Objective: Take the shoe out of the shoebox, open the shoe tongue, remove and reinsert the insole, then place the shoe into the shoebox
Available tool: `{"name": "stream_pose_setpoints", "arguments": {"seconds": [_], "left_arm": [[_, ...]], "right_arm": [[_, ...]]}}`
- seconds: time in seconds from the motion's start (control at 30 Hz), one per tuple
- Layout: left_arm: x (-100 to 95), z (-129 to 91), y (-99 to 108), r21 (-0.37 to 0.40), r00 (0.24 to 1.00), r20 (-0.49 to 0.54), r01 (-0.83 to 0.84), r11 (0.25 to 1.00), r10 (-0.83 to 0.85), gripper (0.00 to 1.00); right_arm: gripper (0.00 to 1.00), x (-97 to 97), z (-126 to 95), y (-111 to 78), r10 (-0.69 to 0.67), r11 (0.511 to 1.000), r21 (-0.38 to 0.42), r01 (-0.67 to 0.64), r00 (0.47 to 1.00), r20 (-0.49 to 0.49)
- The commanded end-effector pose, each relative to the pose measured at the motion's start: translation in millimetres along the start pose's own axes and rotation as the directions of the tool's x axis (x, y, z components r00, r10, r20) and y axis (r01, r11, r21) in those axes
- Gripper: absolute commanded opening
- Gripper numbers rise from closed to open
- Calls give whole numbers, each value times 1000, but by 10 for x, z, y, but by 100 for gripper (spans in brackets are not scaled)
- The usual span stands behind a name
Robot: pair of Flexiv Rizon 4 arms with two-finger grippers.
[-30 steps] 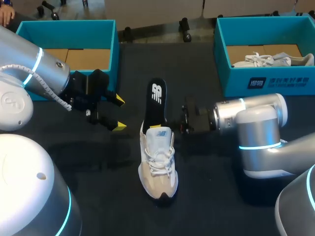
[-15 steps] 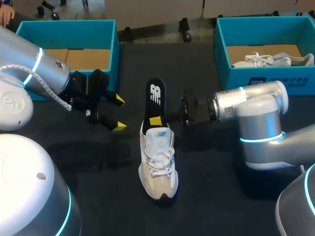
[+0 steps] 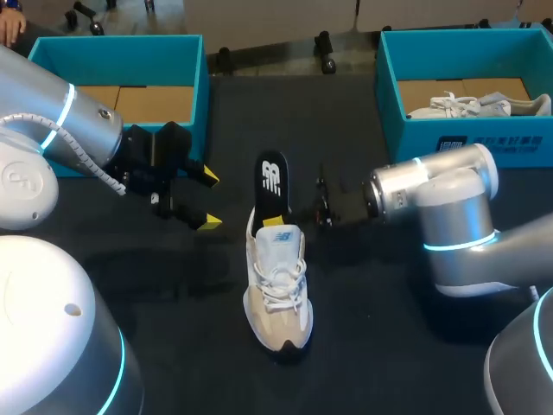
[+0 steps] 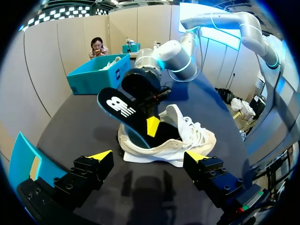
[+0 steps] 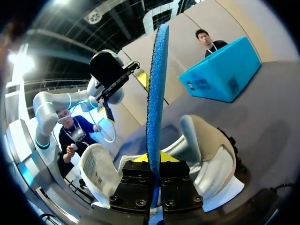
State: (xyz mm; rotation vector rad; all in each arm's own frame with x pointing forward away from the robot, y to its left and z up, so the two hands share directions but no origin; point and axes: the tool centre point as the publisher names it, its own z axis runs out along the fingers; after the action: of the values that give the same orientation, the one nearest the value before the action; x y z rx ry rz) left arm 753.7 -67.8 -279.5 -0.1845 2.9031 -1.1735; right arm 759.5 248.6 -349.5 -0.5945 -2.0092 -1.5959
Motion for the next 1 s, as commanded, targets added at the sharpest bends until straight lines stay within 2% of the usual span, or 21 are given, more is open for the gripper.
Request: {"name": "stream_pose_setpoints", "arguments": {"seconds": [0.03, 0.17, 0.37, 0.43, 0.77, 1.0], "left_arm": [[-11, 28, 0, -6, 1000, -14, -7, 1000, 7, 100], [-12, 44, -12, -15, 999, -26, -20, 1000, 19, 100], [-3, 118, 13, -57, 995, -98, -35, 998, 29, 100], [13, 131, 27, -70, 993, -118, -31, 997, 23, 100], [19, 220, 88, -100, 990, -138, -25, 995, 11, 100], [3, 227, 65, -103, 992, -123, -22, 994, 10, 100]], "right_arm": [[0, -7, 52, -61, 6, 1000, -2, -6, 1000, -4], [0, -4, 70, -90, 18, 1000, 5, -18, 1000, -14], [0, 10, 81, -122, 15, 1000, 12, -15, 1000, -16], [31, 29, 57, -106, 10, 1000, 13, -10, 1000, -8], [34, 75, -105, 59, -35, 999, 22, 34, 999, 38], [31, 23, -113, 114, -48, 999, 21, 47, 998, 34]]}}
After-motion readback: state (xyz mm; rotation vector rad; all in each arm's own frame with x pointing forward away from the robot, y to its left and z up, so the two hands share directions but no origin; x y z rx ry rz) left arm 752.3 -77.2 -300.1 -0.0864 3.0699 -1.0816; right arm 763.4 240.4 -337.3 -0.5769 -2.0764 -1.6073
